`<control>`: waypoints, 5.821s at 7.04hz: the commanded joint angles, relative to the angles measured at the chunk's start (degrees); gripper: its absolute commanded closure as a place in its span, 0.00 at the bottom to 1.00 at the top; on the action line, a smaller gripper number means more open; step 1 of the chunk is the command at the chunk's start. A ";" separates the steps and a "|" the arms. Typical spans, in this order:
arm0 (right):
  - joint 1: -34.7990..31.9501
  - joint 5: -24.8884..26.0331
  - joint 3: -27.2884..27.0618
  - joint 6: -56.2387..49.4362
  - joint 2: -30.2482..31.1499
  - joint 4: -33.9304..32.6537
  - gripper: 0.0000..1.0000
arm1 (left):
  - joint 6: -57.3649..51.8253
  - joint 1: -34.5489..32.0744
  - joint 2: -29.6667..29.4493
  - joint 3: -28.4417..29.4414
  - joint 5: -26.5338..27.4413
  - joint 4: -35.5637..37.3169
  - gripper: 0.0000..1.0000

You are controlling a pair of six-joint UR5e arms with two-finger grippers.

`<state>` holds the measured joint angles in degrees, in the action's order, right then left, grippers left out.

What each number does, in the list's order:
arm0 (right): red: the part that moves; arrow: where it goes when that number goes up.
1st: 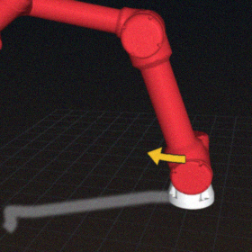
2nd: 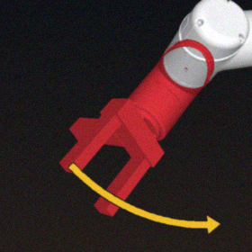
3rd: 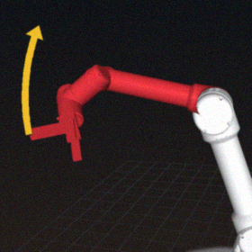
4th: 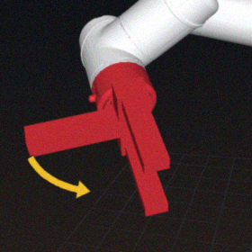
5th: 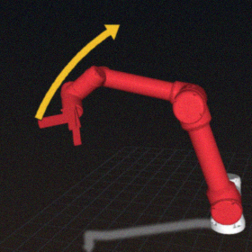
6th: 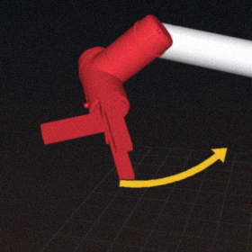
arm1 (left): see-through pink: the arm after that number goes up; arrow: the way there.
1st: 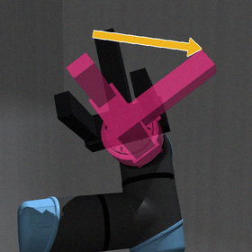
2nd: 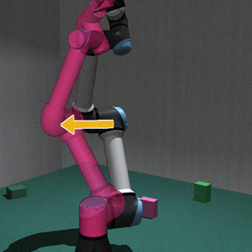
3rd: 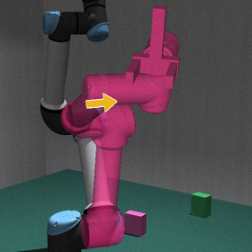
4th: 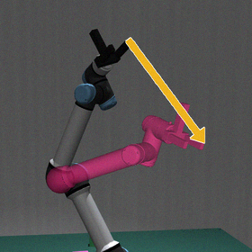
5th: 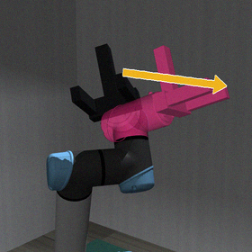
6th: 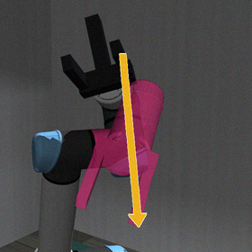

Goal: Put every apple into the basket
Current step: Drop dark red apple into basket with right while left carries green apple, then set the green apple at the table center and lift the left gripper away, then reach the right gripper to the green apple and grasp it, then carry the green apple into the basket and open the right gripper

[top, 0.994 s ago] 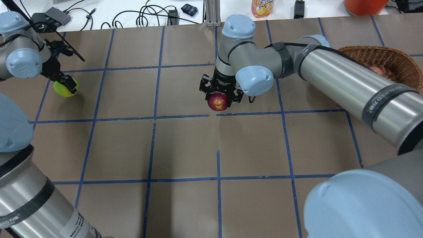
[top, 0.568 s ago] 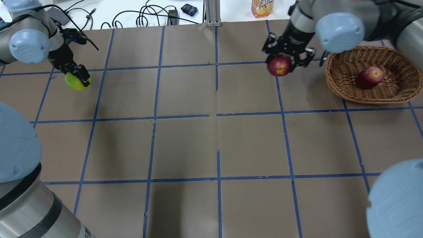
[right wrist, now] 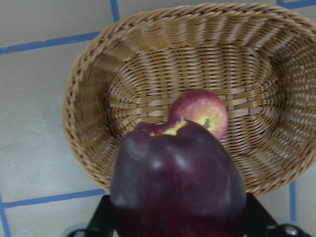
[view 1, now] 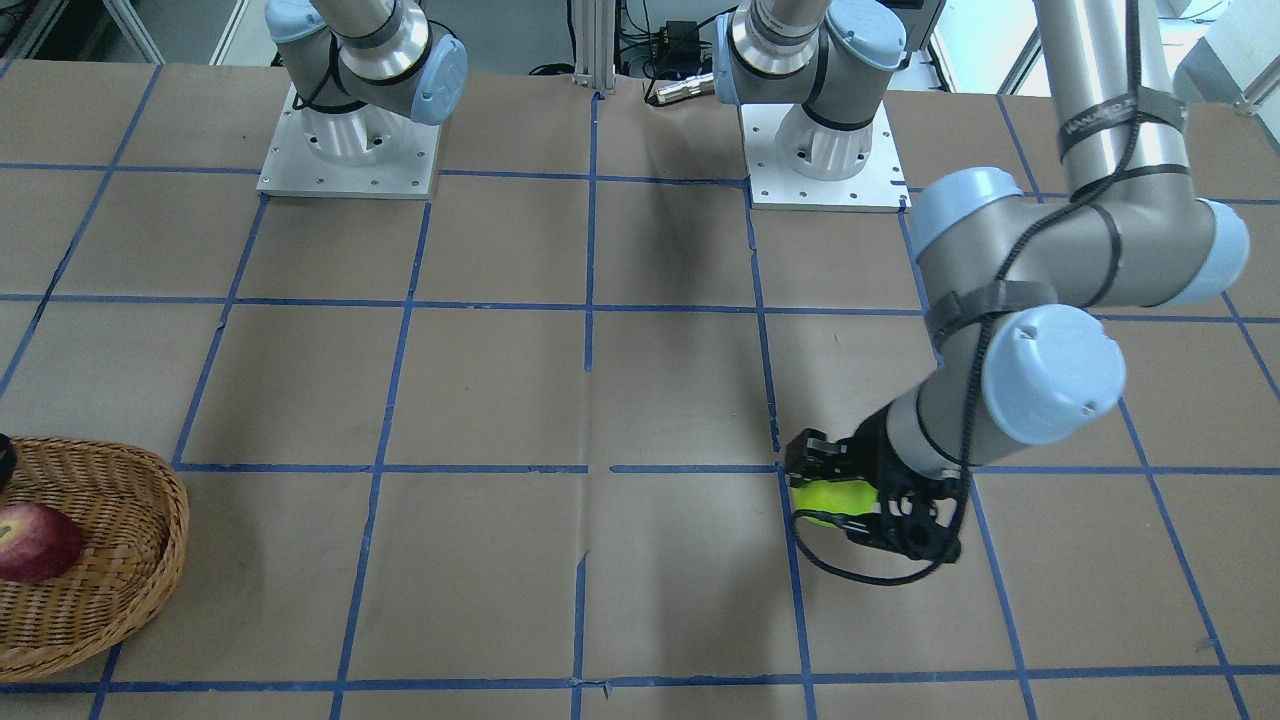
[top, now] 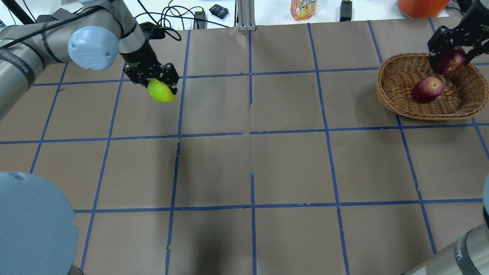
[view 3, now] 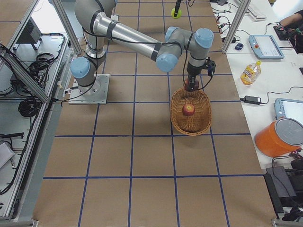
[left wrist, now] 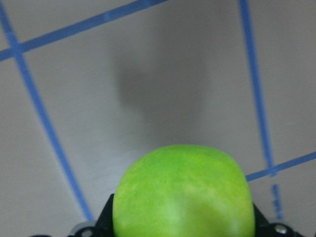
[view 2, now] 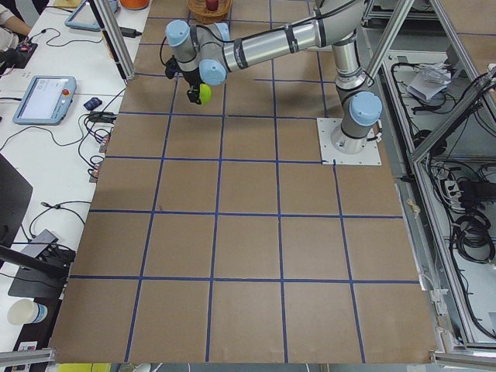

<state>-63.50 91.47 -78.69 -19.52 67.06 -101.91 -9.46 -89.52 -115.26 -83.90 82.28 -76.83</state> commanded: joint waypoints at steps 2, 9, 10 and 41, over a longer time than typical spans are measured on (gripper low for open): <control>4.52 0.65 0.12 -4.56 -9.03 -11.38 1.00 | 22.08 -15.12 -2.50 -0.92 -1.77 8.86 0.96; 4.89 0.73 0.29 -3.51 -5.67 -7.04 0.00 | 27.30 -19.03 -5.78 -7.26 -1.95 23.67 0.00; 2.36 -0.23 0.20 -1.33 -0.49 1.01 0.00 | 27.04 -16.85 -4.02 -4.98 -1.69 19.48 0.00; -8.04 1.96 3.90 8.10 -10.79 -6.19 1.00 | 8.31 -1.88 16.74 -0.30 13.34 -14.84 0.00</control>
<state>-71.89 93.15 -74.64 -11.32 57.94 -106.21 -1.08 -91.32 -98.74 -84.04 94.78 -92.11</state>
